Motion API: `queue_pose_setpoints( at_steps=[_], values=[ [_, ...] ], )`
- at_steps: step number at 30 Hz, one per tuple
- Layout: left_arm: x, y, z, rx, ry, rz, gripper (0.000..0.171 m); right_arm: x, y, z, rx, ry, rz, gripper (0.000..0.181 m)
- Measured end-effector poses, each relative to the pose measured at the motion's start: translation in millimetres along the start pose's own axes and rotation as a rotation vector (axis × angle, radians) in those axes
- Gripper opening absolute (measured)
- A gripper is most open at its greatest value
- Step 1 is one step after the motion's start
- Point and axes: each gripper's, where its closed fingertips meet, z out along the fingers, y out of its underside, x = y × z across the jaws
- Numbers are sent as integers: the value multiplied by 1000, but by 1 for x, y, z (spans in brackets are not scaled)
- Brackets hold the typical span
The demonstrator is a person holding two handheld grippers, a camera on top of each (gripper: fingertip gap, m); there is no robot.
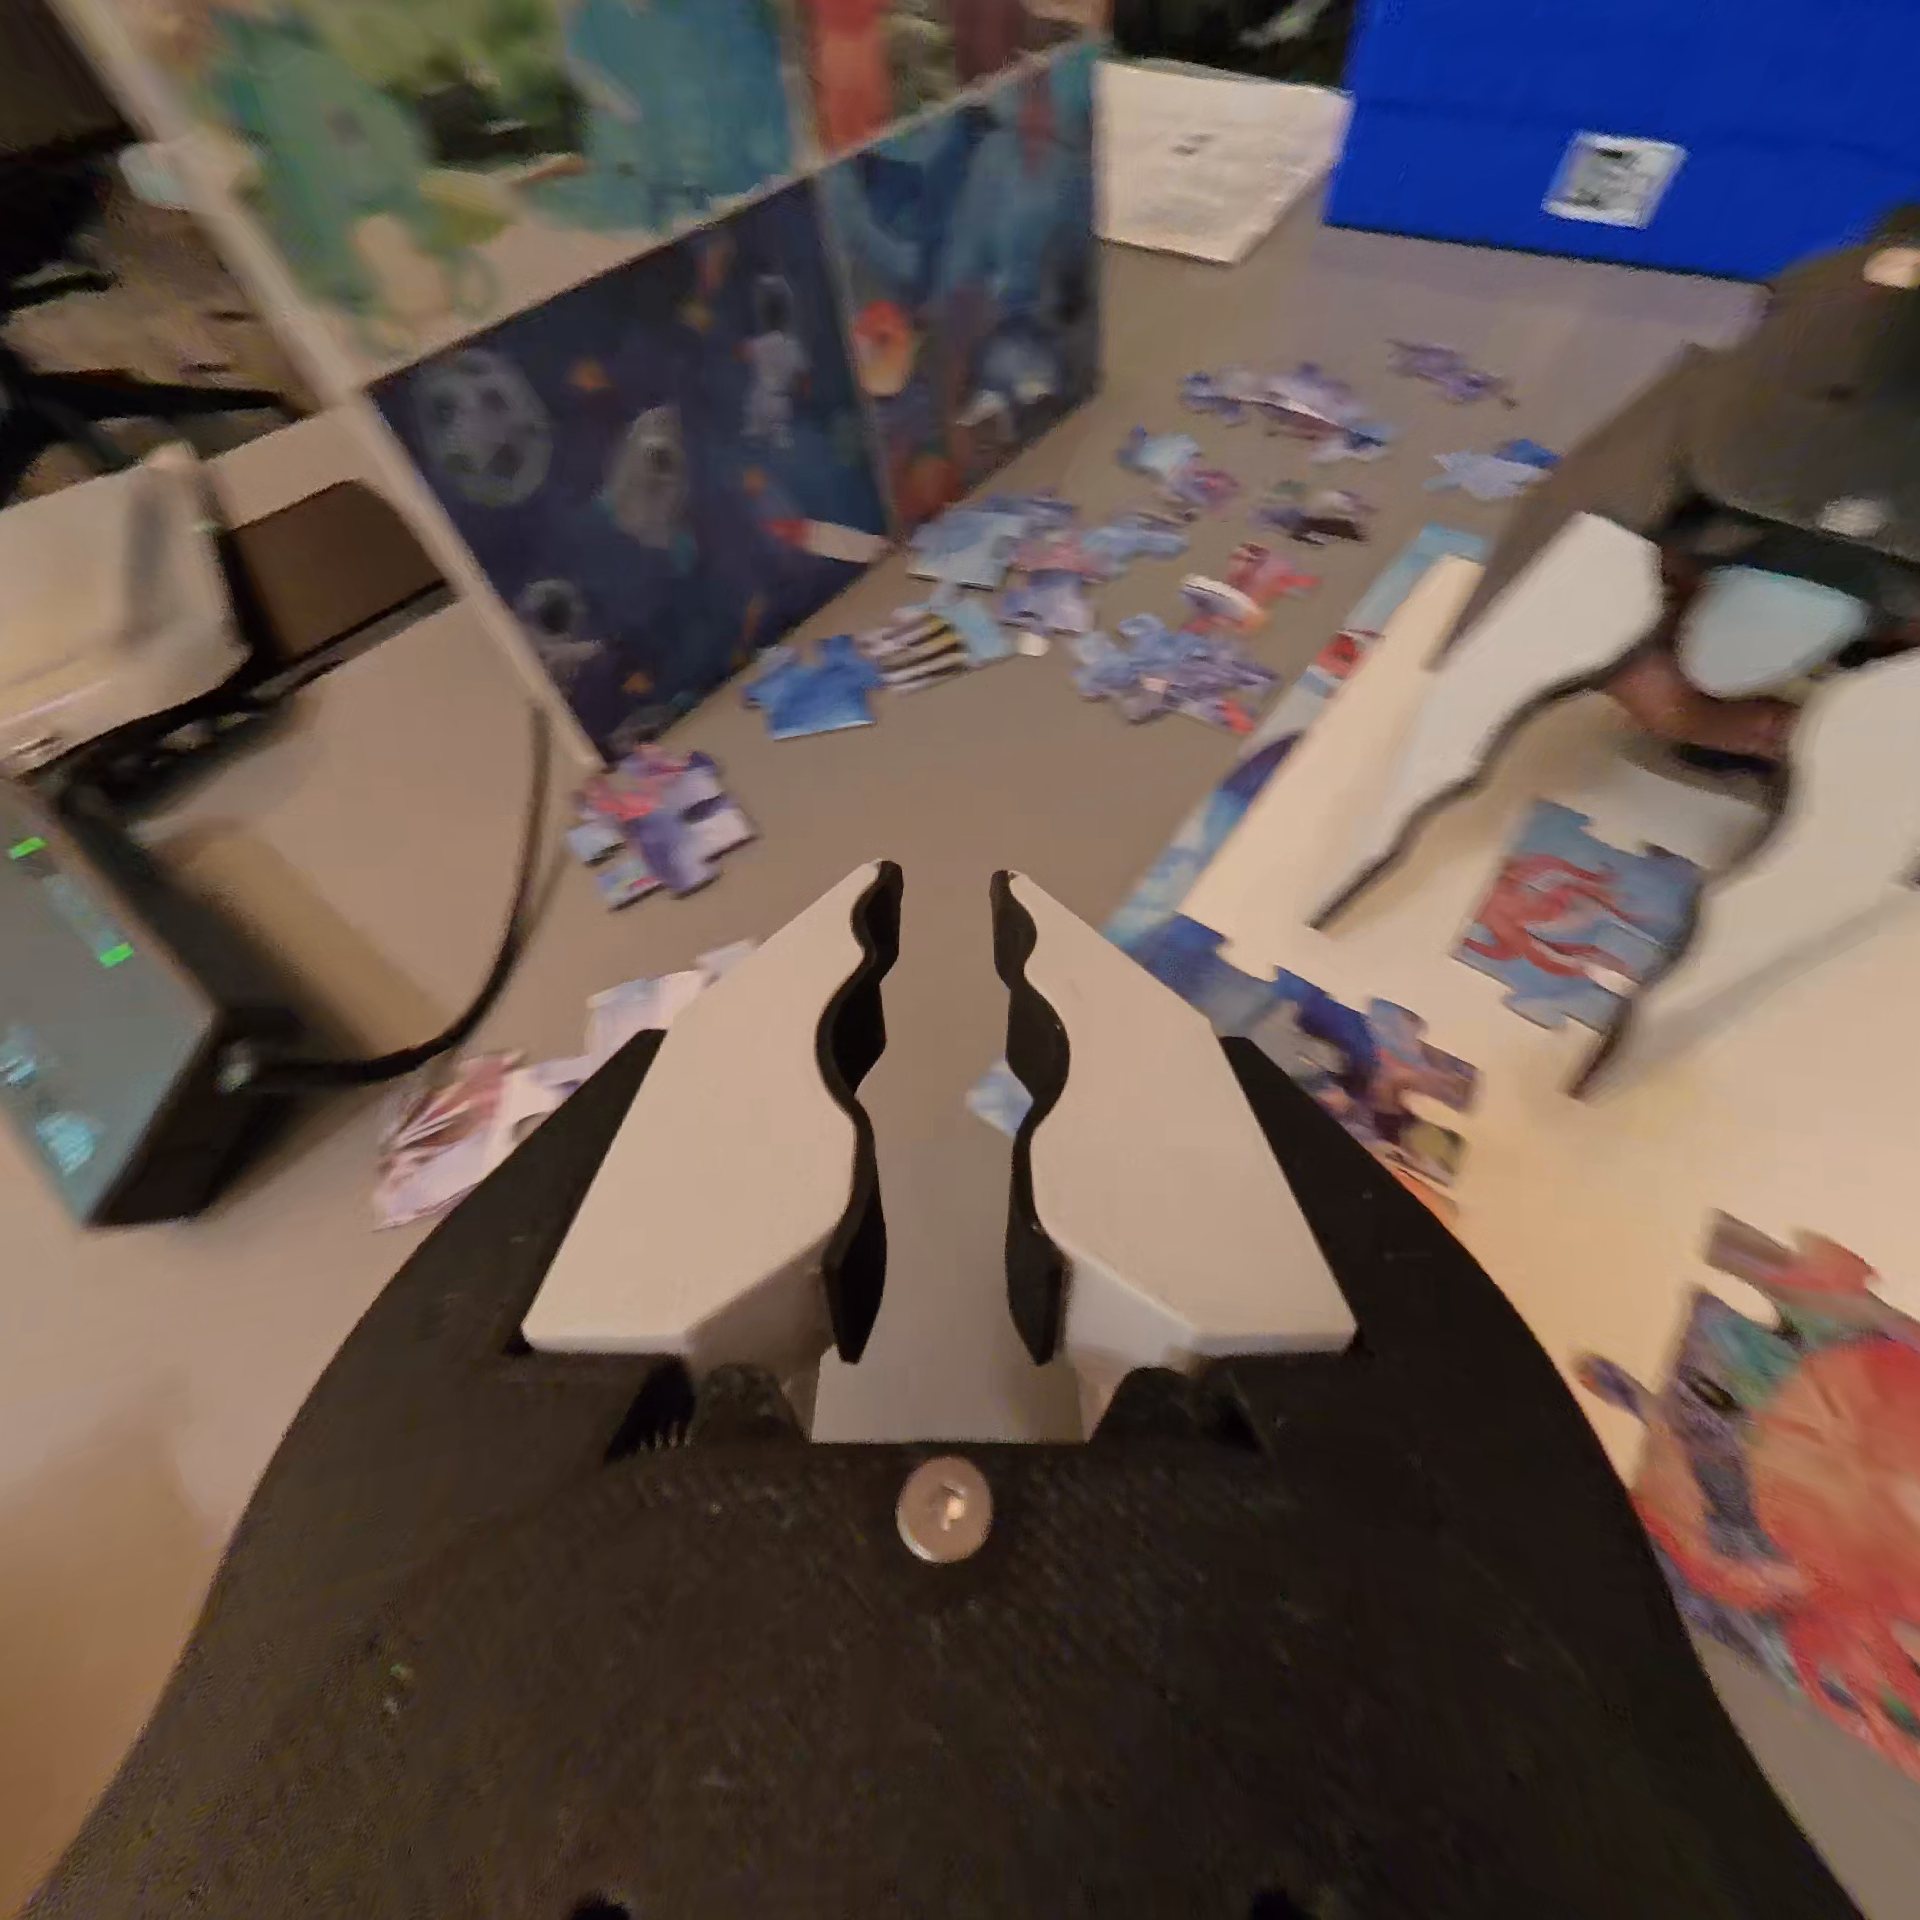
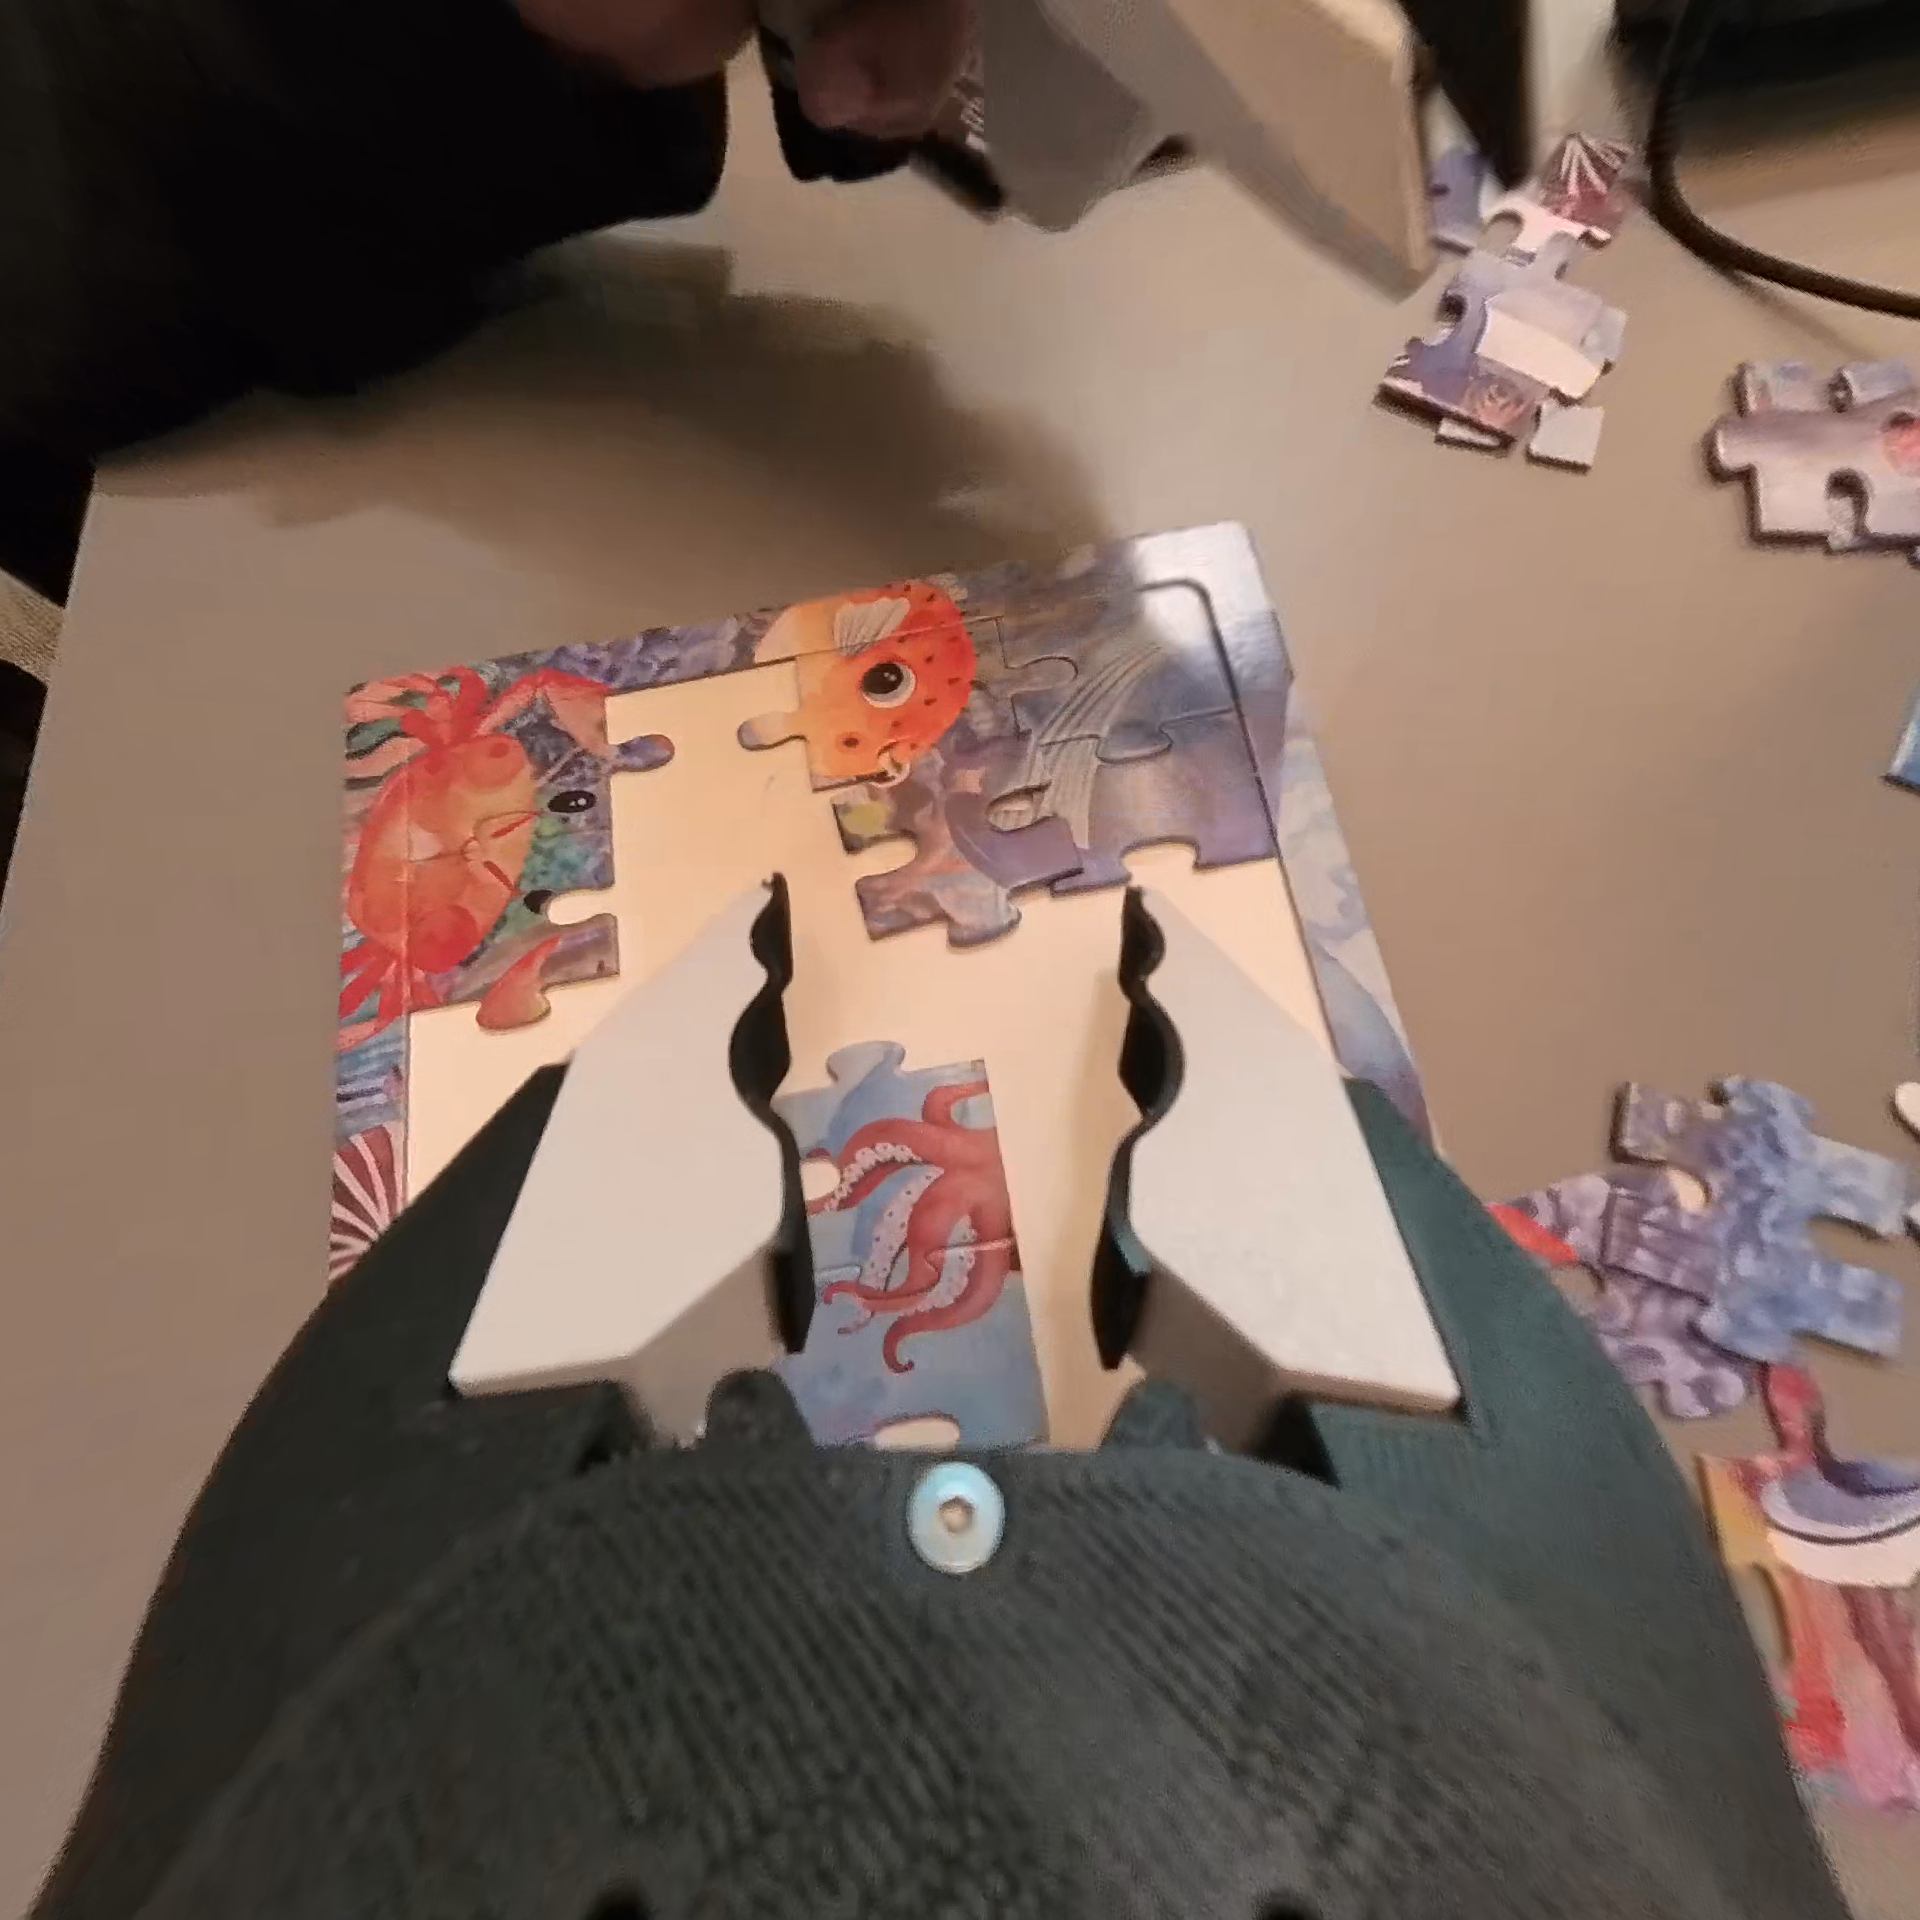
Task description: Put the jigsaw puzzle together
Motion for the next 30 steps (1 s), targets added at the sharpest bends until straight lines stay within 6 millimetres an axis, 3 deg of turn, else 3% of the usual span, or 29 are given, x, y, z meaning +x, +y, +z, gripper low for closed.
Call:
queue_pose_setpoints(
  at_steps=[3, 5, 9, 13, 30],
  values=[
    [42, 13, 0, -94, 186, 77, 0, -2, 1, 2, 0, -11, 18, 61],
    [64, 25, -1, -139, 261, 77, 0, -2, 1, 4, -13, -9, 17, 60],
    [88, 41, -11, -115, 238, 94, 0, -8, 4, 5, -16, -25, 18, 63],
    [89, 69, -17, -203, 126, 218, 0, -17, 5, 5, -11, -42, 14, 63],
    [88, 76, -8, -258, 68, 279, 3, -31, 12, 4, -36, -75, 4, 66]
  ],
)
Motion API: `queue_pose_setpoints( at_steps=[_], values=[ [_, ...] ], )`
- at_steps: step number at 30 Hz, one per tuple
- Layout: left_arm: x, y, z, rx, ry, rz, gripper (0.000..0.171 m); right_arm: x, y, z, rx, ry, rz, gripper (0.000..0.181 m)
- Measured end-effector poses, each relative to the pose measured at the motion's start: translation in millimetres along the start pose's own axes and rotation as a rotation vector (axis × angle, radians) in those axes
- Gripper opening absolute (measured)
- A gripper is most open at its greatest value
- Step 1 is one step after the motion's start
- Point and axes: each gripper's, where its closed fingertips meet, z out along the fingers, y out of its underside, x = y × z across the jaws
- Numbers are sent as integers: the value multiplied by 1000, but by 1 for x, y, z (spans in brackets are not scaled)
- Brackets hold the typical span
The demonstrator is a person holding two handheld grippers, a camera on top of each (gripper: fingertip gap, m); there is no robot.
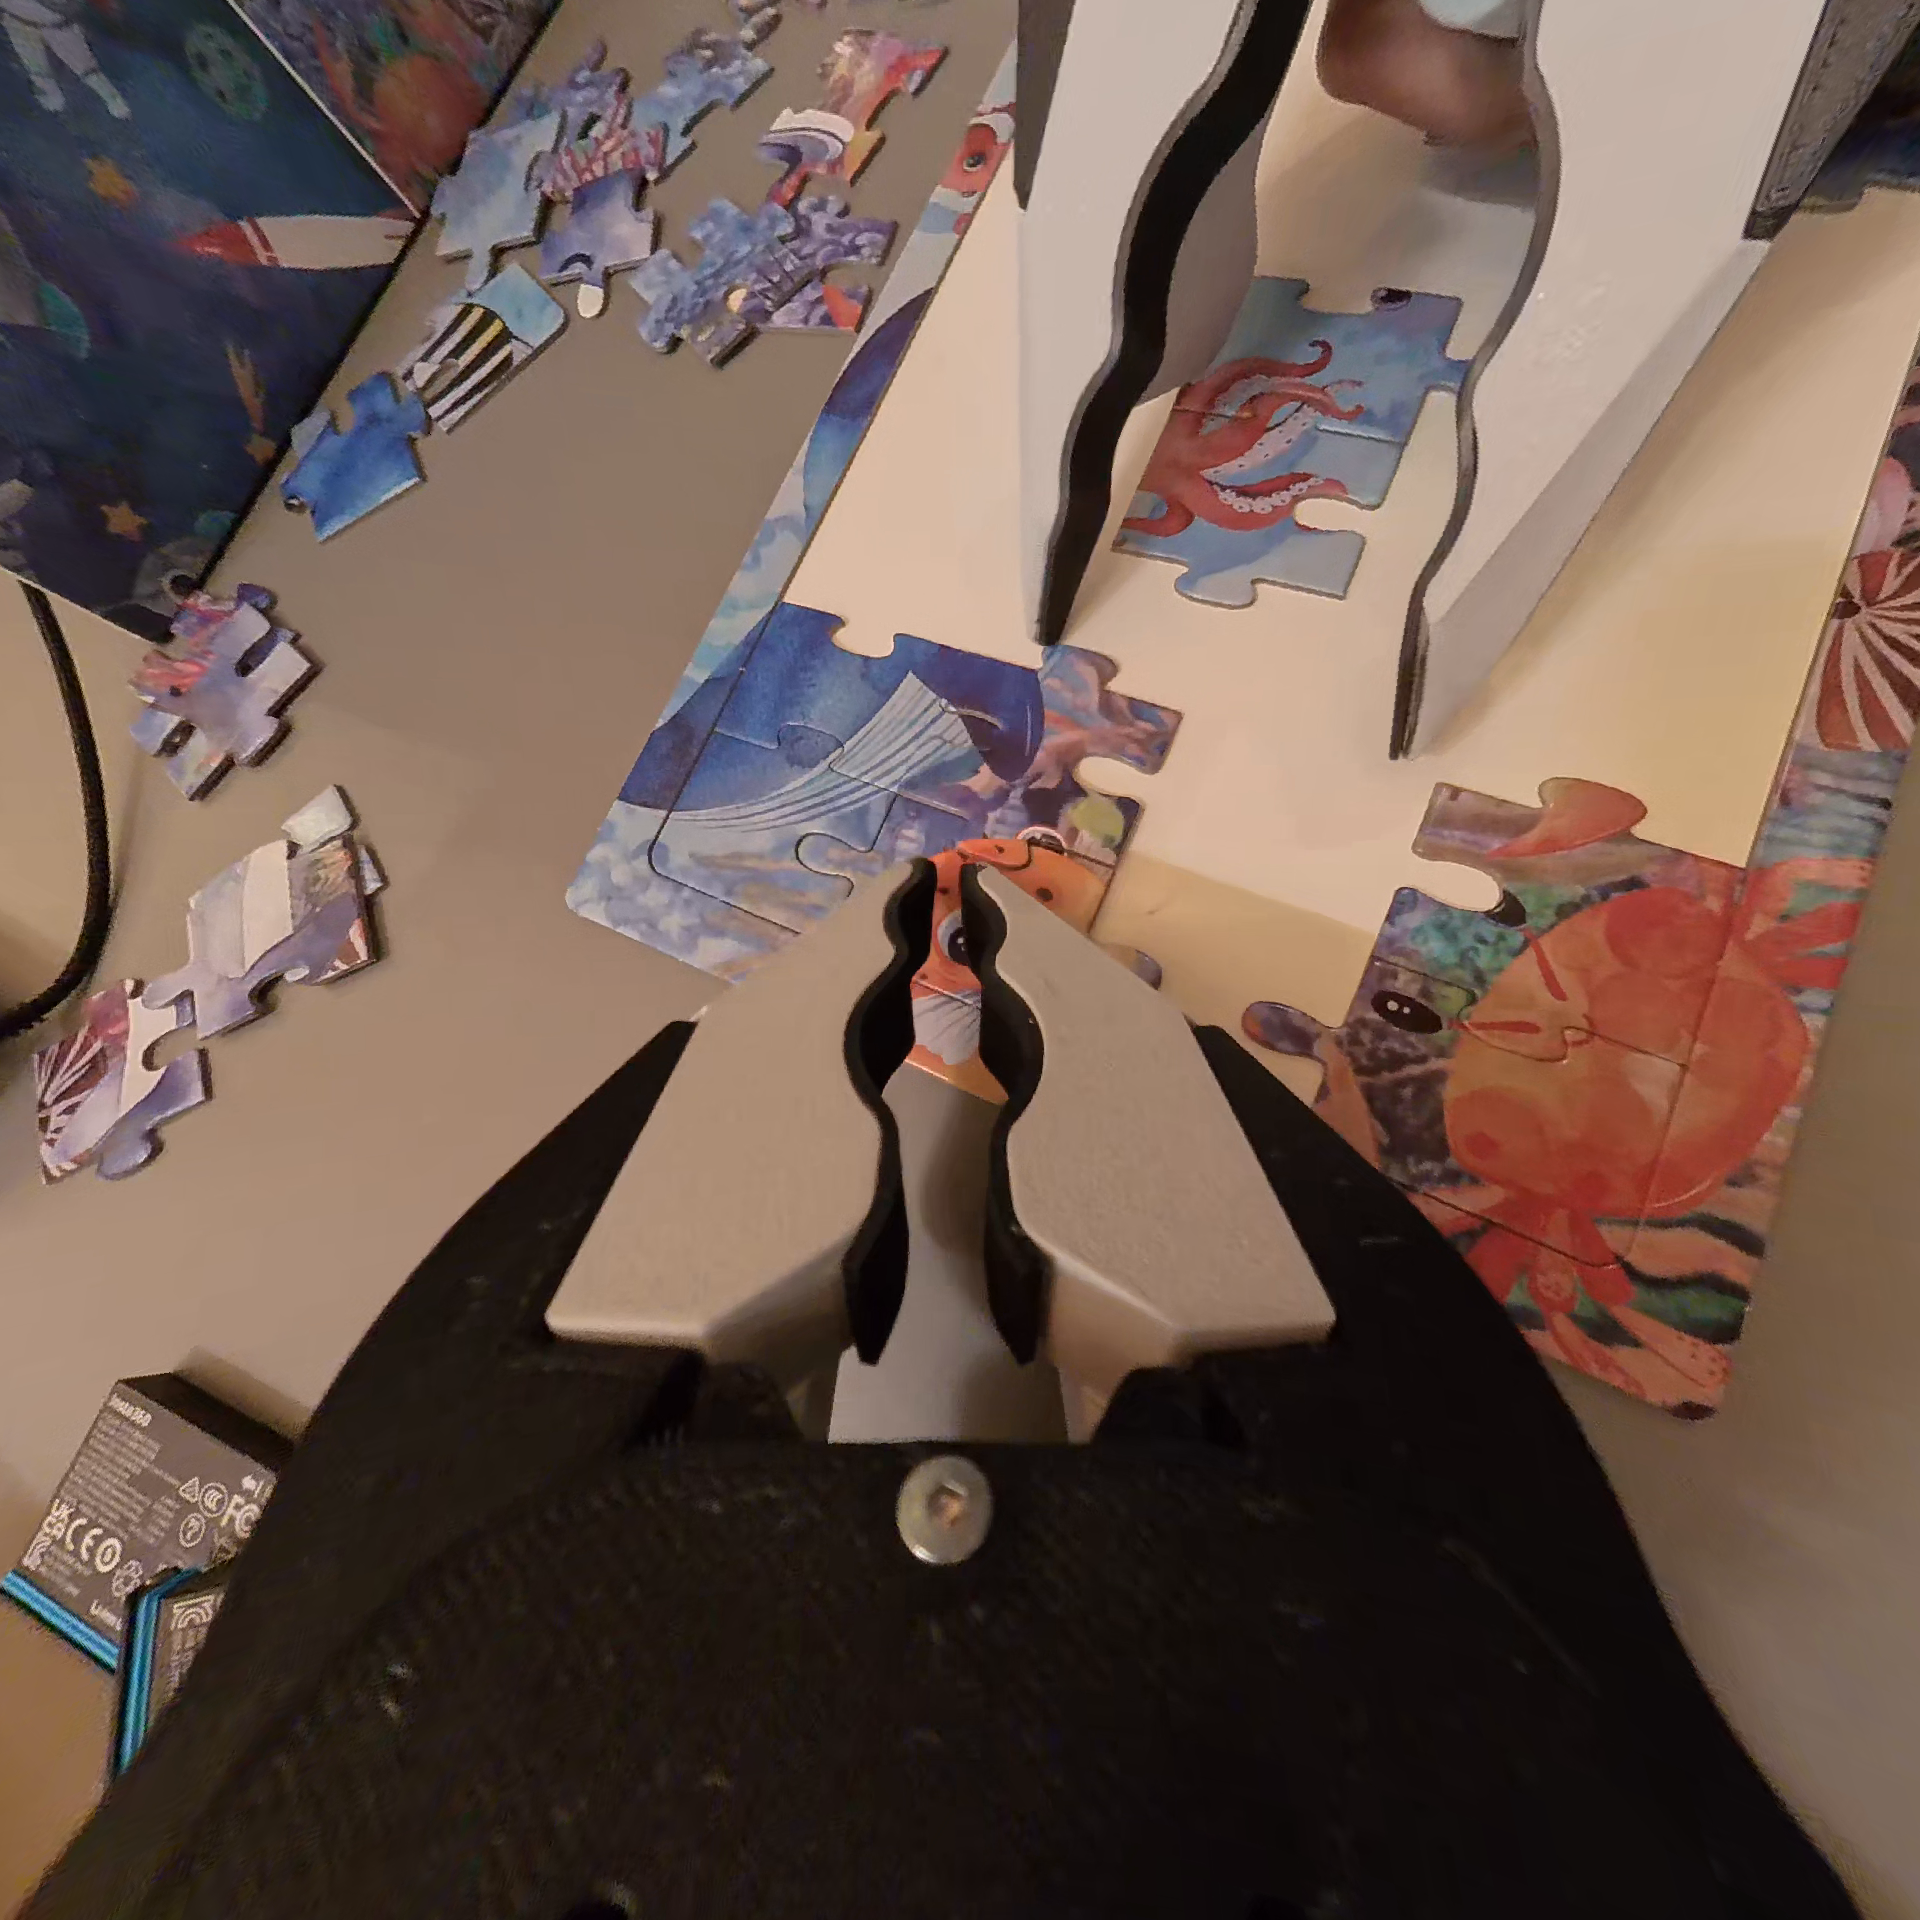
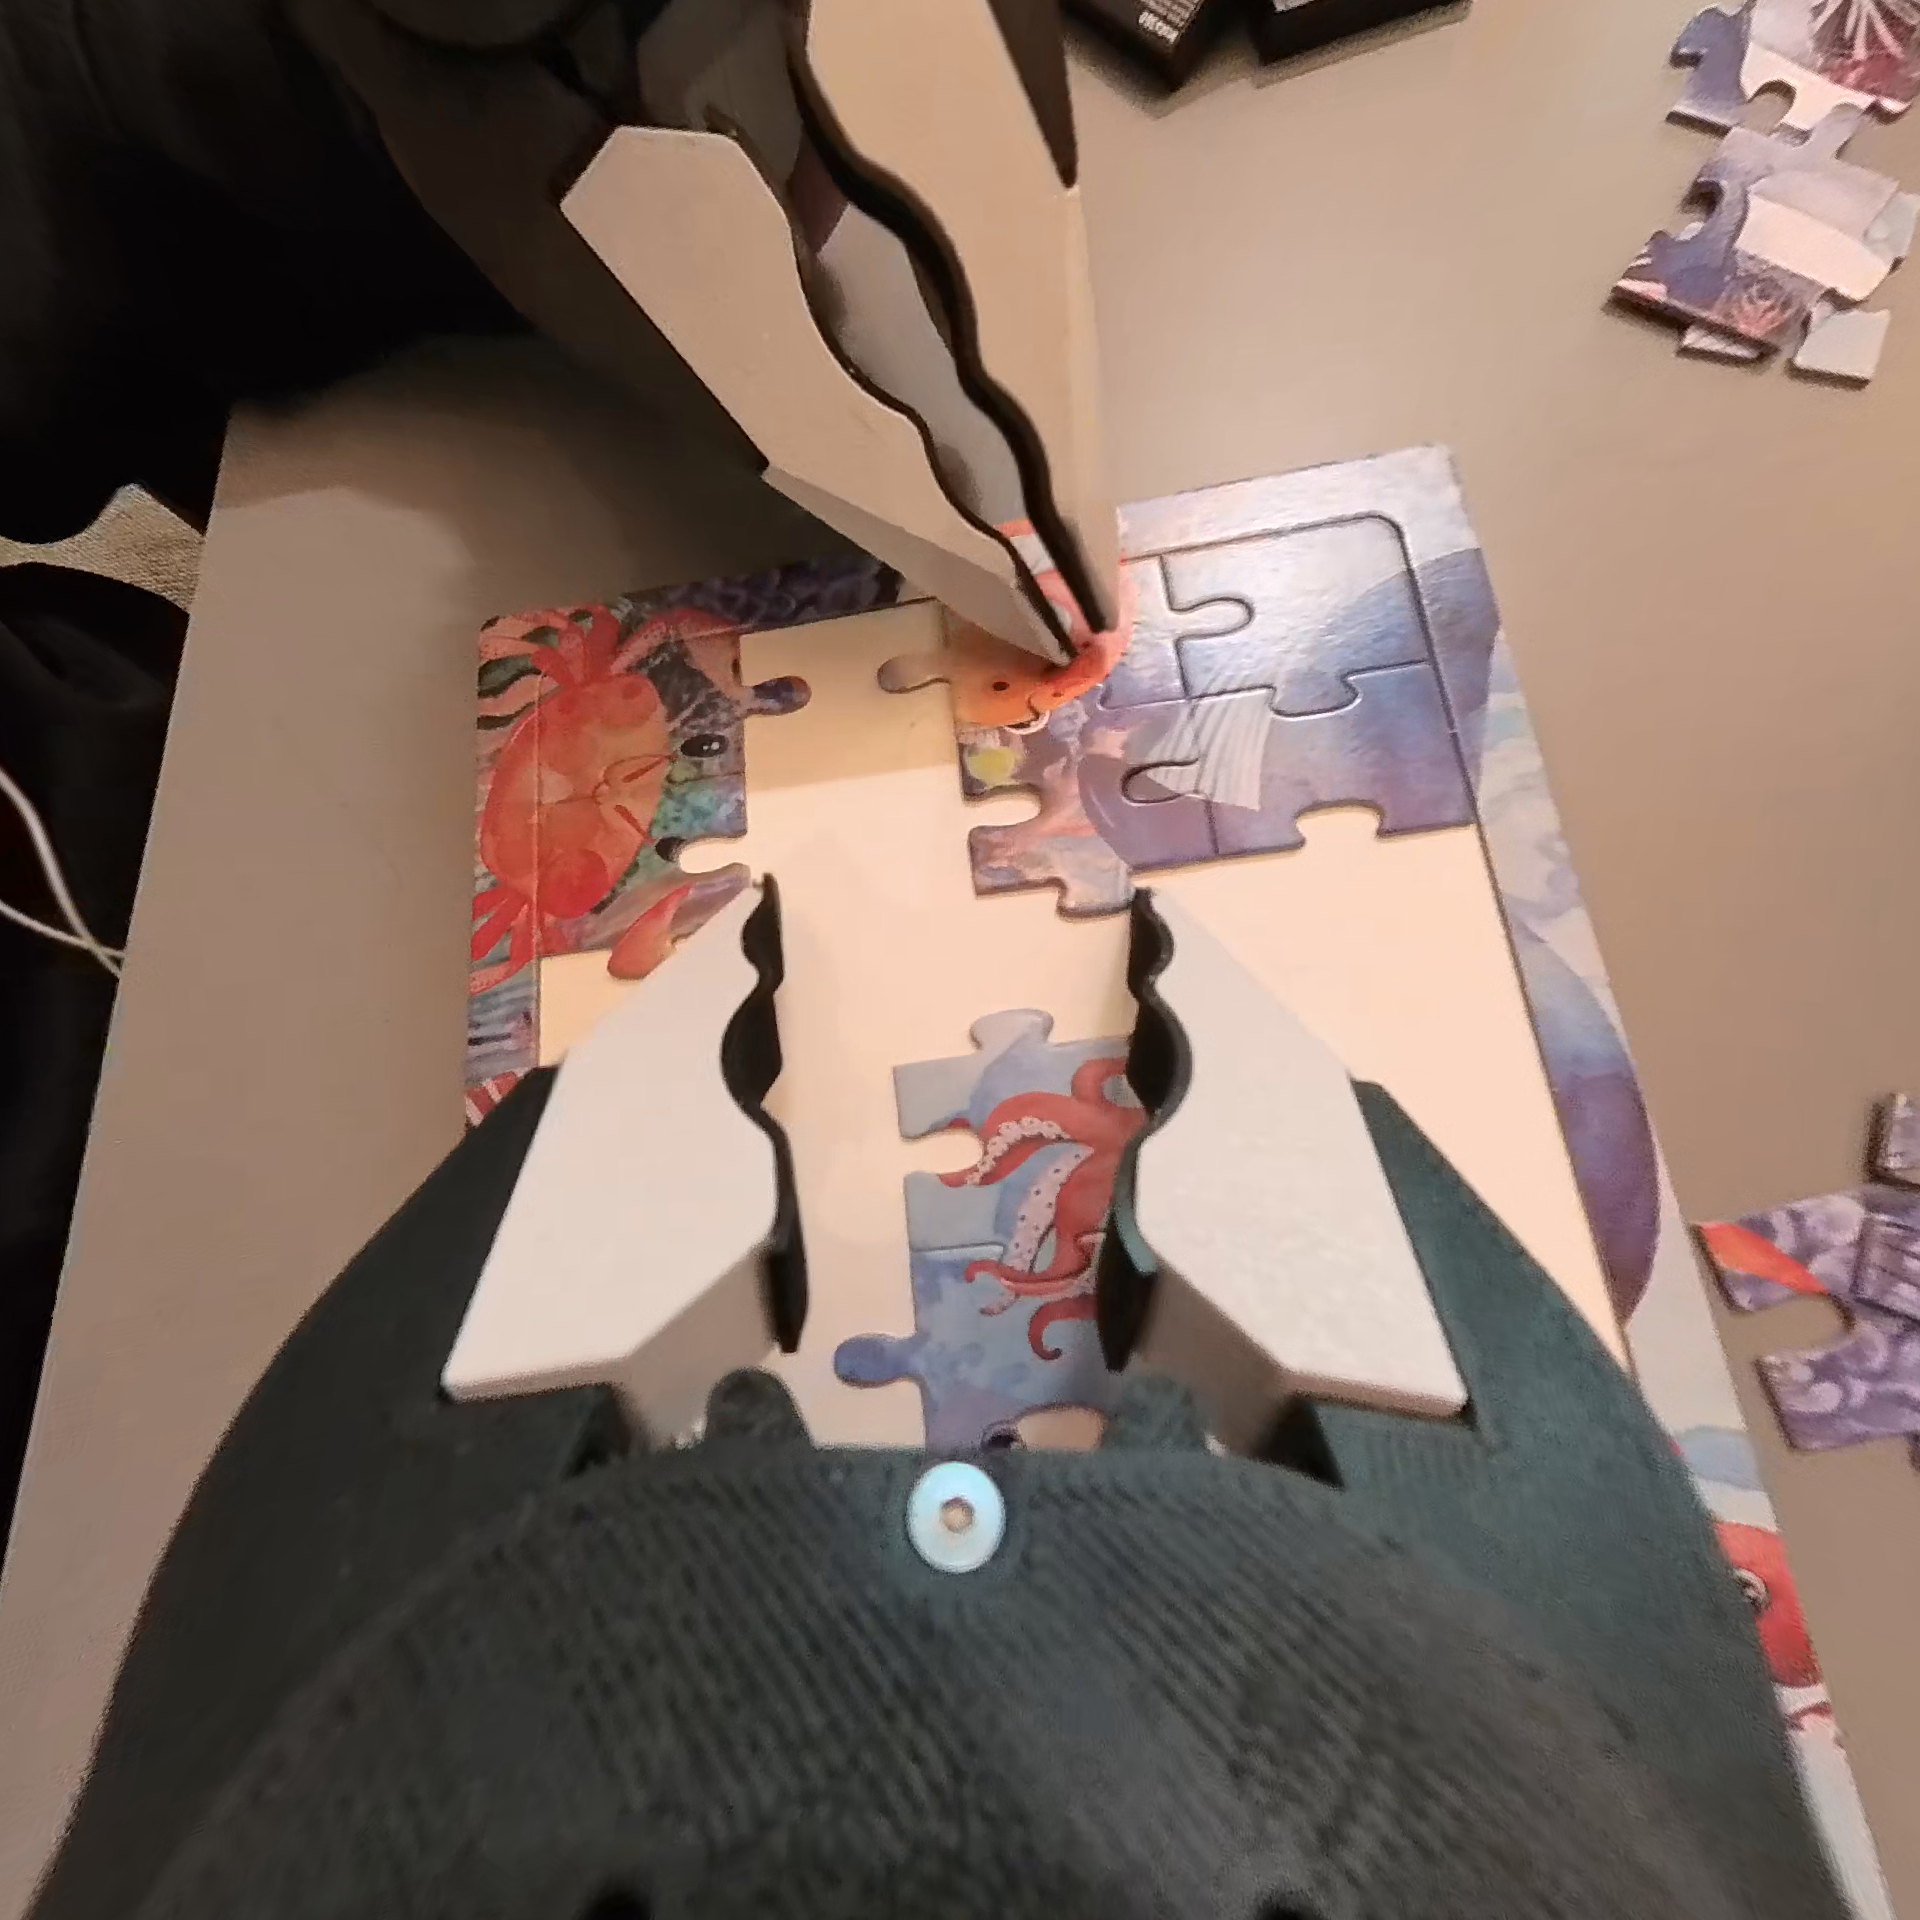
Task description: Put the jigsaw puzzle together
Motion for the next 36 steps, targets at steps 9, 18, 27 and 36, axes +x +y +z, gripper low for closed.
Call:
queue_pose_setpoints(
  at_steps=[9, 18, 27, 36],
  values=[
    [-6, -14, -11, 117, 9, -68, 4, -3, -7, 1, 27, -1, -5, 66],
    [9, -16, 2, 68, 35, 41, 11, 15, -34, -4, 161, 156, -60, 32],
    [9, -12, 9, 28, 29, 107, 4, 35, -14, 6, 56, 233, 18, 7],
    [9, -10, 10, 14, 21, 123, 0, 36, -13, 8, 49, 228, 29, 0]
  ],
)
